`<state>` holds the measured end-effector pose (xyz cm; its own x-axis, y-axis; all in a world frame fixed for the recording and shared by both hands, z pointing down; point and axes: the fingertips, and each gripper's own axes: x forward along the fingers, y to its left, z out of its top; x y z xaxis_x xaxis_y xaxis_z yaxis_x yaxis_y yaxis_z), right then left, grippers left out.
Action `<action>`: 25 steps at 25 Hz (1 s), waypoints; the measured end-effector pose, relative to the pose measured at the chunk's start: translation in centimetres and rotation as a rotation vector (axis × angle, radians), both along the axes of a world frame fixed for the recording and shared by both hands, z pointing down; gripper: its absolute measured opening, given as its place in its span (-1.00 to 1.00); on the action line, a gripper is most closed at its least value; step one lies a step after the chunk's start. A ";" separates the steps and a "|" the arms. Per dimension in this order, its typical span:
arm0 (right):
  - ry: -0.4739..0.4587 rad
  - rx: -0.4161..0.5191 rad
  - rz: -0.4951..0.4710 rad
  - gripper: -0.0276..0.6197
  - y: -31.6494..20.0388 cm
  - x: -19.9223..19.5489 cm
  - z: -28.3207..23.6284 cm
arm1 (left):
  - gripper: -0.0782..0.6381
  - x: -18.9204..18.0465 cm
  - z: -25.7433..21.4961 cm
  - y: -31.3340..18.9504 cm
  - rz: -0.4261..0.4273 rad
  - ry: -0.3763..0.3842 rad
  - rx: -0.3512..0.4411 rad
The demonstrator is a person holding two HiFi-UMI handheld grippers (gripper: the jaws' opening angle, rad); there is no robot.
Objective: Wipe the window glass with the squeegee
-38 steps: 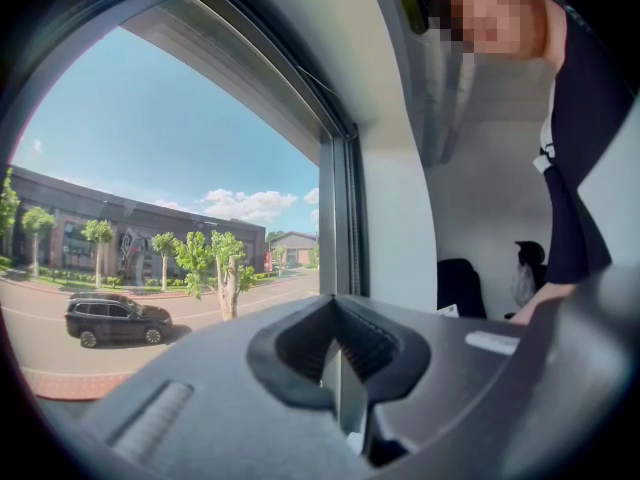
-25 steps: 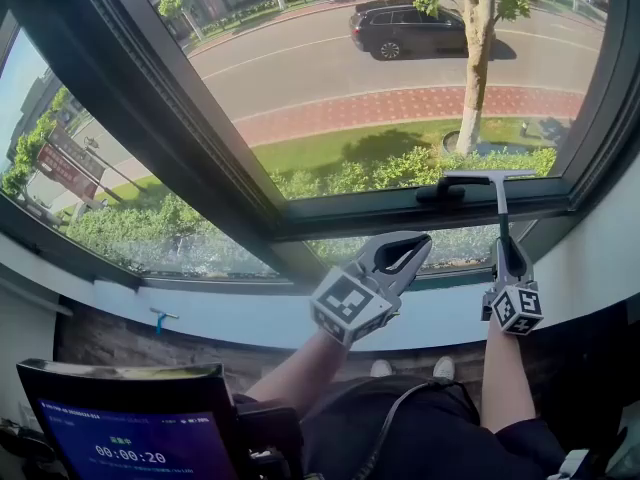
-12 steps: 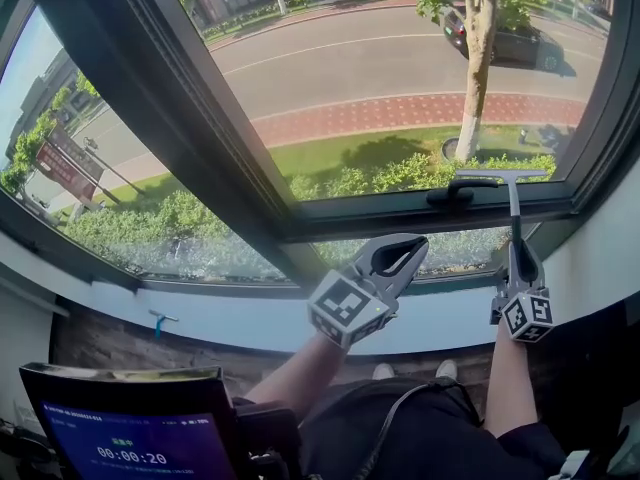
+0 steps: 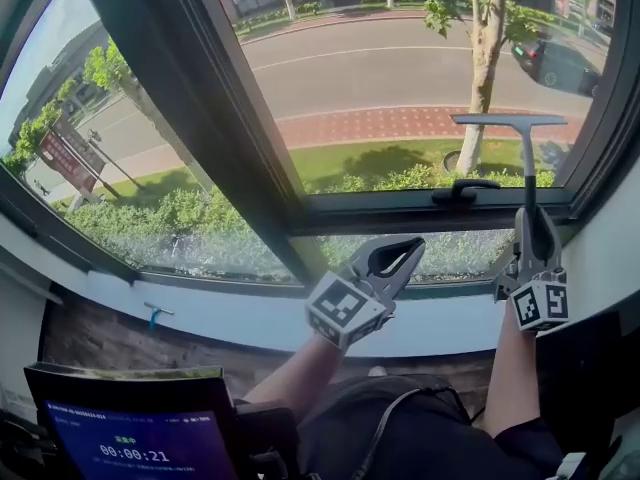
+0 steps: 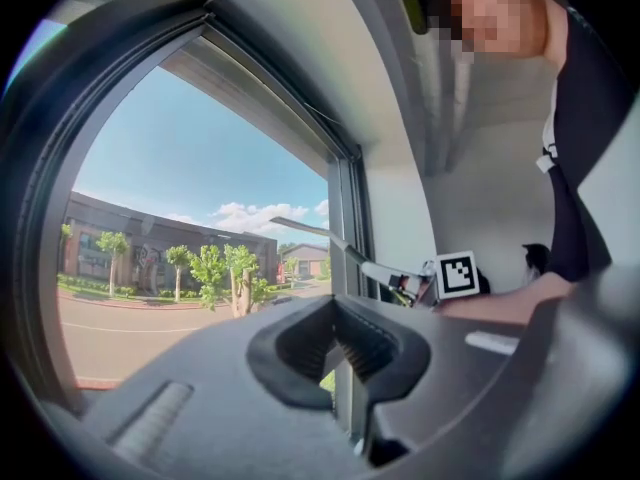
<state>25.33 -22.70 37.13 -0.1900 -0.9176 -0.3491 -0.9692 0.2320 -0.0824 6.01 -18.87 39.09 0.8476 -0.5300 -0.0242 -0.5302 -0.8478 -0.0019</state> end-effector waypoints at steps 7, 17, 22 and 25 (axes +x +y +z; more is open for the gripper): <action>0.012 0.110 -0.100 -0.61 0.5 -2.4 -6.6 | -0.77 -0.7 -1.4 2.8 -0.088 0.006 0.029; 0.017 0.202 -0.180 -0.61 -0.1 -6.0 -12.7 | -0.77 -3.0 -3.7 4.2 -0.167 0.023 0.080; -0.018 0.248 -0.210 -0.61 -1.2 -6.6 -15.9 | -0.77 -4.5 -3.8 4.2 -0.203 0.028 0.105; -0.039 0.287 -0.207 -0.61 -1.4 -5.7 -19.2 | -0.77 -4.1 -4.3 4.1 -0.204 0.030 0.111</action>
